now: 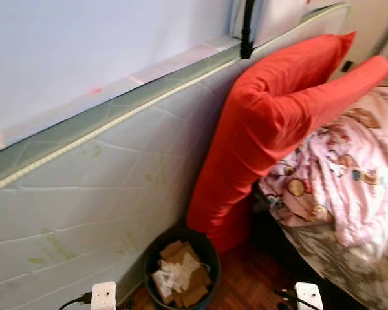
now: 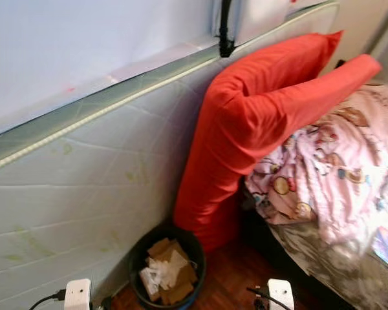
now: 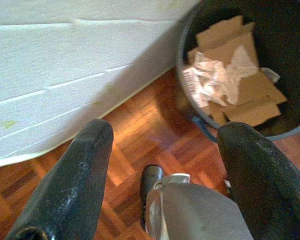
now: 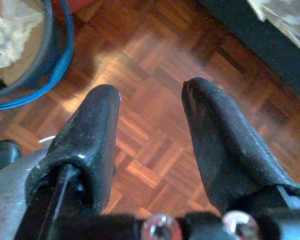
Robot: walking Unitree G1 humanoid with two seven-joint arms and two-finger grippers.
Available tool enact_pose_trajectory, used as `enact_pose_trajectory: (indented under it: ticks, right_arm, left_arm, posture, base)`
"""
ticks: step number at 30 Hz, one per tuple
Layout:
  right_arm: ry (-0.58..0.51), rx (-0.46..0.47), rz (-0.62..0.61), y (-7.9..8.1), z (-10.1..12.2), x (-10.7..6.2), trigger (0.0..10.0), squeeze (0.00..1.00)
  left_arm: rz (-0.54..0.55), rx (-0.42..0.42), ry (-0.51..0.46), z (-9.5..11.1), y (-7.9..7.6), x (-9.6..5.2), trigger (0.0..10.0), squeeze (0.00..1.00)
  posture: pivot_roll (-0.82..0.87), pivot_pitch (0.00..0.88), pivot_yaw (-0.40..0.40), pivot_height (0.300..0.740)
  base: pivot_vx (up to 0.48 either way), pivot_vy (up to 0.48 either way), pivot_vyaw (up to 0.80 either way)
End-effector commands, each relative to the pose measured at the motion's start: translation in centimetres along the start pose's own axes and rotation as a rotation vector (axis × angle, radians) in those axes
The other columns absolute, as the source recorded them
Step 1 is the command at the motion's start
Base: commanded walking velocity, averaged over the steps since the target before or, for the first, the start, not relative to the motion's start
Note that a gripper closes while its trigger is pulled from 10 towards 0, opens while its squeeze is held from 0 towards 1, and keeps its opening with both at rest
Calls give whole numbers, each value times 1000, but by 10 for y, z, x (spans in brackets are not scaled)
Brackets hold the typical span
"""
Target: Clean up the room
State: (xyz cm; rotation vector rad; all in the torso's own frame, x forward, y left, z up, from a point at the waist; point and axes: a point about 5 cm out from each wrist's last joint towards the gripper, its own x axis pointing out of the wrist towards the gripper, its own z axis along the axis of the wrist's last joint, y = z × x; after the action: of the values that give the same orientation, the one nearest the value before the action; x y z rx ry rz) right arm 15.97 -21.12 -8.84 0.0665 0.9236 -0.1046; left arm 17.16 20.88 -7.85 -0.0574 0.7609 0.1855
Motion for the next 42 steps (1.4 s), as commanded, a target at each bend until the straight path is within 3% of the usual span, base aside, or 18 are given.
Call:
enact_pose_trajectory:
  ticks: [1,9,21,42]
  right_arm:
    - [15,-3,-8,-3,-4,-1,10000,0]
    - [12,-1,-9,-3,-4,-1,10000,0]
    - [0,5,0,-2,-3,-1,10000,0]
    - [0,10,-5,-2,-4,-2,10000,0]
  left_arm:
    - [6,2,27,-8,1,-2,10000,0]
    - [9,-8,23,-7,1,-3,10000,0]
    - [3,-2,24,-7,0,-2,10000,0]
    - [-7,29,29,-8,1,-3,10000,0]
  posture:
    - [31,84,-48,740]
    - [31,83,-49,740]
    - [31,80,-51,740]
    - [23,26,-35,740]
  base:
    - [0,0,-756]
    - [0,0,-750]
    - [0,0,0]
    - [0,-381,0]
